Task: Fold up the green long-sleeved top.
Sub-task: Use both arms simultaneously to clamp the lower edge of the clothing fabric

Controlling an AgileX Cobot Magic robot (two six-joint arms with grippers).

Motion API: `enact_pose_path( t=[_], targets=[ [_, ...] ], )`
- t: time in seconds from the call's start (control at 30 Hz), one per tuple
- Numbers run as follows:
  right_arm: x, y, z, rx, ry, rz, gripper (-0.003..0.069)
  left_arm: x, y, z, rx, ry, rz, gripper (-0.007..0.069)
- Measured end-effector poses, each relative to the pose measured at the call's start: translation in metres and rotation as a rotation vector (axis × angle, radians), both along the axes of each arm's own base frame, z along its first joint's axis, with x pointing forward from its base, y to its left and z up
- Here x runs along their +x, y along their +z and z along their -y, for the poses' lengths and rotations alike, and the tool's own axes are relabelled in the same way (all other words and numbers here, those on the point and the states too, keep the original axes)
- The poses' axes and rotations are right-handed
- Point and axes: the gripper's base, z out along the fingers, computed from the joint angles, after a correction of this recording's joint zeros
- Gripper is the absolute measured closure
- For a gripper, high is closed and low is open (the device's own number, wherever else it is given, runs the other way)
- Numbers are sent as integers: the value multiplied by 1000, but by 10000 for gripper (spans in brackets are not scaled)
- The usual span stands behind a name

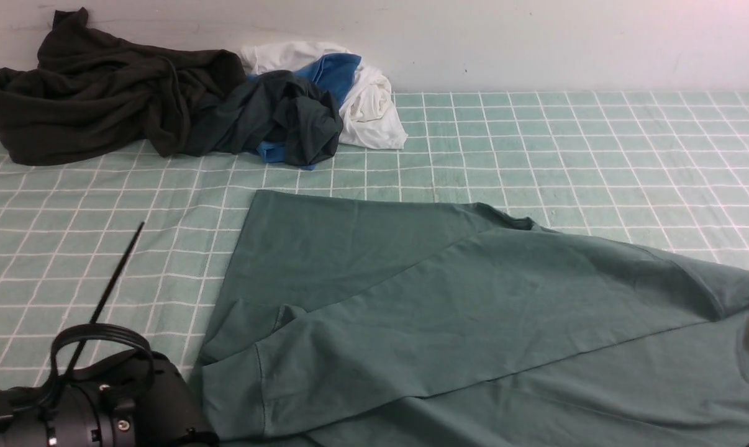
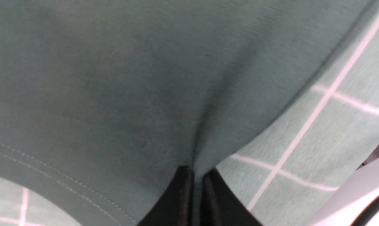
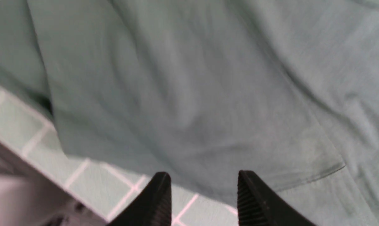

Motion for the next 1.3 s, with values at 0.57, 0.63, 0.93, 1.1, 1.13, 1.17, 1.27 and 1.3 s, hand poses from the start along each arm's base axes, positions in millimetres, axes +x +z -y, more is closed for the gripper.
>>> enact_pose_path(
  t=[0.57, 0.63, 0.93, 1.1, 1.13, 1.17, 1.27, 1.3],
  targets=[
    [3, -99, 8, -317, 558, -22, 180, 6, -2, -5, -41, 79, 5, 619],
    [4, -108, 10, -352, 590, -49, 180, 6, -2, -5, -41, 80, 4, 619],
    [11, -112, 9, -380, 635, 7, 274, 7, -2, -3, -60, 81, 18, 619],
    [12, -112, 8, -378, 638, 27, 477, 8, -2, -3, -70, 85, 26, 619],
    [12, -112, 8, -382, 642, 29, 528, 10, -2, -3, -78, 93, 32, 619],
    [12, -112, 9, -384, 644, 29, 549, 11, -2, -4, -79, 98, 33, 619],
    [19, -102, 8, -416, 654, 52, 648, 27, 4, -13, -99, 192, 56, 617],
    [22, -97, 8, -423, 654, 64, 650, 34, 7, -15, -108, 222, 67, 617]
  ],
)
